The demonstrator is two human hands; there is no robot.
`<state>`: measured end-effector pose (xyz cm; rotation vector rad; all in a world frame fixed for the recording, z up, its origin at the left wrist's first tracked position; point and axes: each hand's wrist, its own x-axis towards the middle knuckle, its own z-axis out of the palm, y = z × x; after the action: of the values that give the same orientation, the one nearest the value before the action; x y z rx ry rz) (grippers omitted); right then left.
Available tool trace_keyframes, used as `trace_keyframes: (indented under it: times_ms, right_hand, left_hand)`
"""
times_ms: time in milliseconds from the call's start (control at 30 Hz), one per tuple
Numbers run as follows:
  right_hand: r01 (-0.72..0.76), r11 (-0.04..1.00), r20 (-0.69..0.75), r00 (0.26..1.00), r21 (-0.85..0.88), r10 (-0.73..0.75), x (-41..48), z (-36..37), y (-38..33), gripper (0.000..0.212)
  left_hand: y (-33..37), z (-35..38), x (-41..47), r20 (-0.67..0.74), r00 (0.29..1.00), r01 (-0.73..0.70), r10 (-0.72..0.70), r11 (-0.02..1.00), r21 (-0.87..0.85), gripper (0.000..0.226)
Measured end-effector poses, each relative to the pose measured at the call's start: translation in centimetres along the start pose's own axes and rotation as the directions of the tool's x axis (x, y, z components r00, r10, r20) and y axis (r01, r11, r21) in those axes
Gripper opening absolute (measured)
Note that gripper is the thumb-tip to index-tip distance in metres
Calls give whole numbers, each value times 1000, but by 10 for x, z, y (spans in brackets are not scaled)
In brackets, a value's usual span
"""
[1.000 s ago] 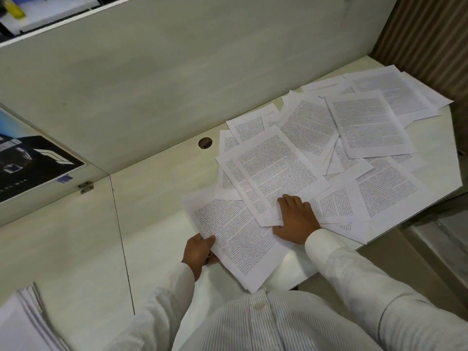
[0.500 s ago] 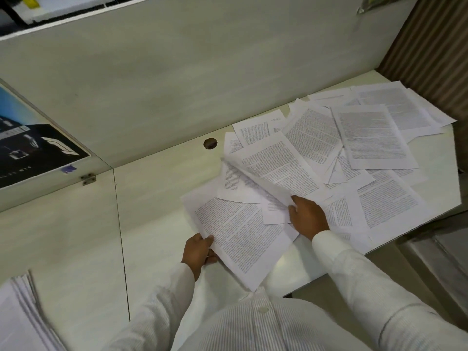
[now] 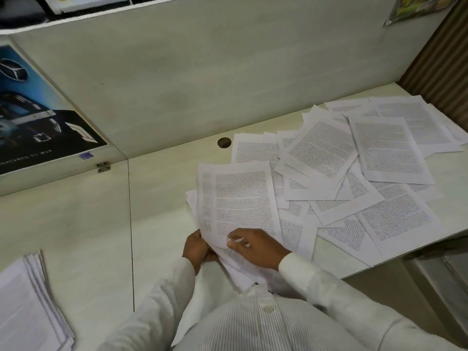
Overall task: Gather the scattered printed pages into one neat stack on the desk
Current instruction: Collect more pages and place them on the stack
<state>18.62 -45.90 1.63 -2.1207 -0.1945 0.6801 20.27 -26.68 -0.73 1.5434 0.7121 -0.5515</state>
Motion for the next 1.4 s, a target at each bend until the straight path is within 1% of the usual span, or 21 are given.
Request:
trace_keyframes:
  times_ms: [33, 100, 167, 200, 267, 333, 400, 500, 633, 700, 733, 800, 833, 900, 967, 1033, 1100, 1167, 1233, 1333, 1400]
  right_hand:
    - [-9, 1000, -47, 999, 16, 10, -1, -3, 2, 39]
    - [-46, 999, -243, 969, 23, 50, -2, -13, 11, 32]
    - [-156, 988, -415, 898, 8, 145, 2, -24, 23, 32]
    - [-233, 972, -453, 866, 12, 213, 5, -29, 29, 40]
    - [-398, 917, -438, 819, 31, 370, 14, -34, 36, 69]
    - [-508, 861, -403, 788, 1, 465, 23, -34, 36, 94]
    - [-556, 828, -405, 777, -80, 482, 32, -30, 32, 100]
    - [-583, 797, -438, 764, -155, 474, 41, -21, 32, 94]
    - [-543, 823, -452, 784, -169, 425, 42, -13, 39, 82]
    - [-490, 858, -440, 812, -157, 383, 38, -10, 42, 78]
    - [-462, 874, -430, 827, -153, 362, 36, -9, 45, 76]
    - [-402, 905, -402, 858, -140, 319, 33, -6, 50, 69]
    - [-367, 922, -389, 873, -125, 294, 31, -4, 52, 64]
    - [-289, 953, -369, 898, -87, 238, 28, -4, 56, 50]
    - [-227, 972, -344, 919, -68, 190, 24, -6, 56, 37]
    - [-197, 980, -345, 923, -38, 172, 19, -10, 52, 33]
    - [-192, 981, -358, 918, -21, 172, 12, -12, 46, 42]
    - [-197, 980, -352, 920, -31, 174, 0, -8, 37, 60]
    - [-180, 983, -313, 936, -30, 162, -14, 3, 29, 80]
    - [-129, 983, -170, 980, -128, 106, -29, 27, 24, 105]
    - [-125, 960, -56, 992, -252, 114, -33, 41, 27, 111]
  left_hand:
    - [-2, -7, 0, -22, 1000, 10, -11, 1000, -14, 23]
    - [-6, -22, 0, -45, 998, 39, -41, 998, -45, 28]
    - [-12, -36, 0, -35, 998, 58, -60, 997, -53, 29]
    - [-14, -42, -1, -25, 998, 60, -62, 996, -58, 27]
    - [-17, -49, -3, -8, 998, 58, -58, 997, -58, 25]
    - [-19, -49, -3, -1, 998, 56, -56, 997, -57, 25]
    - [-18, -45, -4, -2, 999, 53, -53, 998, -47, 28]
    - [-14, -40, -5, 9, 999, 47, -47, 998, -36, 29]
    - [-2, -38, 0, -11, 995, 98, -100, 988, -119, 26]
    - [7, -40, 6, -7, 991, 130, -133, 978, -163, 33]
    - [12, -40, 9, 22, 990, 144, -142, 979, -147, 40]
    - [22, -39, 15, 88, 987, 139, -135, 989, -43, 53]
    - [26, -36, 18, 86, 989, 122, -122, 992, 8, 55]
    - [30, -28, 24, 45, 996, 77, -81, 993, 88, 56]
    - [29, -20, 28, -9, 1000, 10, -8, 981, 193, 55]
    - [26, -16, 28, -56, 998, -27, 41, 972, 235, 51]
    - [24, -20, 29, -81, 996, -26, 39, 987, 156, 51]
    - [25, -29, 32, -90, 996, -3, 6, 999, 39, 52]
    - [26, -43, 35, -99, 995, 28, -33, 998, -55, 52]
    - [25, -65, 40, -112, 991, 54, -71, 988, -147, 46]
    - [20, -80, 43, -106, 990, 77, -96, 982, -174, 46]
